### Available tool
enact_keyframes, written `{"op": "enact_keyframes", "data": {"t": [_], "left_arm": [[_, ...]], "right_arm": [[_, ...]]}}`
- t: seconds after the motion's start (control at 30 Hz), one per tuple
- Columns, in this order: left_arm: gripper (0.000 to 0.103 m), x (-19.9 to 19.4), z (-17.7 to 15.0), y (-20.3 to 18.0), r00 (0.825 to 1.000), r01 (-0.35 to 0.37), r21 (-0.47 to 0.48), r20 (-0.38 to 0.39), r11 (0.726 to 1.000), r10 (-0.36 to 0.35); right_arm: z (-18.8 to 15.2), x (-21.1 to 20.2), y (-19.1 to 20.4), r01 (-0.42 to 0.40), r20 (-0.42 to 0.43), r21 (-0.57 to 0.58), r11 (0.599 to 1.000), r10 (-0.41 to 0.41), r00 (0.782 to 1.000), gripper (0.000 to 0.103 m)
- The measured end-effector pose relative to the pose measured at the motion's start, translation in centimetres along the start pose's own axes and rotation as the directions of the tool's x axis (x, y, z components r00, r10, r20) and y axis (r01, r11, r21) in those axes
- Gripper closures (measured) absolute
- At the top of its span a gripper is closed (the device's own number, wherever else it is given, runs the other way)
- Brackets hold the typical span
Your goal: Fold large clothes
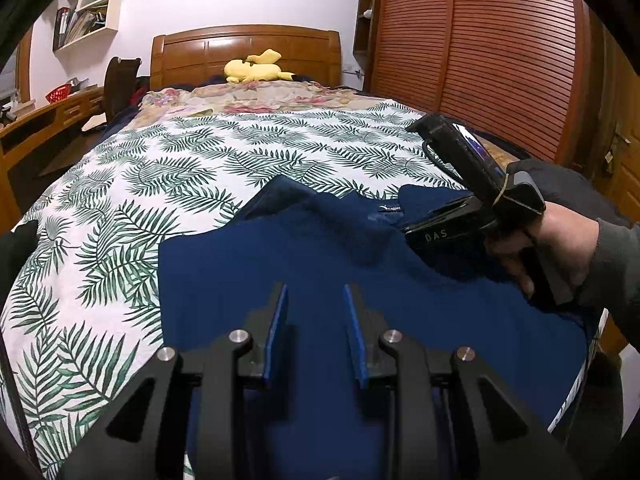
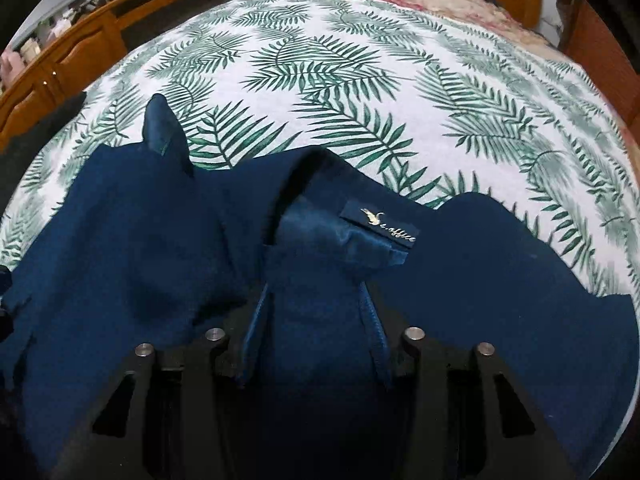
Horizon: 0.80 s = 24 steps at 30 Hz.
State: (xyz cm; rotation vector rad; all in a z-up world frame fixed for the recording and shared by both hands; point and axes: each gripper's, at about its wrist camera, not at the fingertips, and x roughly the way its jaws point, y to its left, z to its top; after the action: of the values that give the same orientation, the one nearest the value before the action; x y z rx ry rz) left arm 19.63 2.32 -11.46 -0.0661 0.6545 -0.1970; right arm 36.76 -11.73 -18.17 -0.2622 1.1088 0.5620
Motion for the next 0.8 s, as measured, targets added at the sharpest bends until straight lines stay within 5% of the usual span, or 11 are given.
{"op": "enact_keyframes", "data": {"t": [0.03,0.13,0.37,0.57,0.67,0.73,0.8], "left_arm": [[0.077,0.0,0.0,0.0,1.000,-0.001,0.000,-0.001,1.000,0.001],[0.077,0.1,0.0,0.1,1.000,-0.002,-0.001,-0.003,1.000,0.002],[0.077,0.1,-0.2,0.3,1.000,-0.003,-0.001,-0.005,1.000,0.003],[0.077,0.2,-0.1,0.4,1.000,0.000,-0.004,-0.008,1.000,0.000],[0.077,0.1,-0.1,0.4,1.000,-0.001,0.001,-0.007,1.000,0.001],[0.077,0.0,-0.2,0.4,1.000,-0.001,0.003,-0.005,1.000,0.001],[0.077,-0.1,-0.2,0.4,1.000,0.002,0.001,-0.003,1.000,-0.002]], "right_arm": [[0.0,0.1,0.2,-0.018,-0.005,-0.002,1.000,0.018,1.000,0.088],[0.2,-0.2,1.3,0.006,0.004,-0.043,0.999,-0.006,1.000,0.099],[2.2,-3.8,1.2,0.142,0.221,-0.009,0.990,-0.136,0.966,0.101],[3.2,-3.8,1.0,0.216,0.218,-0.012,0.976,-0.208,0.953,0.100],[2.9,-4.3,0.6,0.228,0.208,0.001,0.974,-0.223,0.952,0.083],[2.5,-5.4,0.1,0.219,0.218,0.008,0.976,-0.215,0.952,0.060],[1.7,-6.5,0.0,0.217,0.229,0.011,0.976,-0.214,0.950,0.053]]}}
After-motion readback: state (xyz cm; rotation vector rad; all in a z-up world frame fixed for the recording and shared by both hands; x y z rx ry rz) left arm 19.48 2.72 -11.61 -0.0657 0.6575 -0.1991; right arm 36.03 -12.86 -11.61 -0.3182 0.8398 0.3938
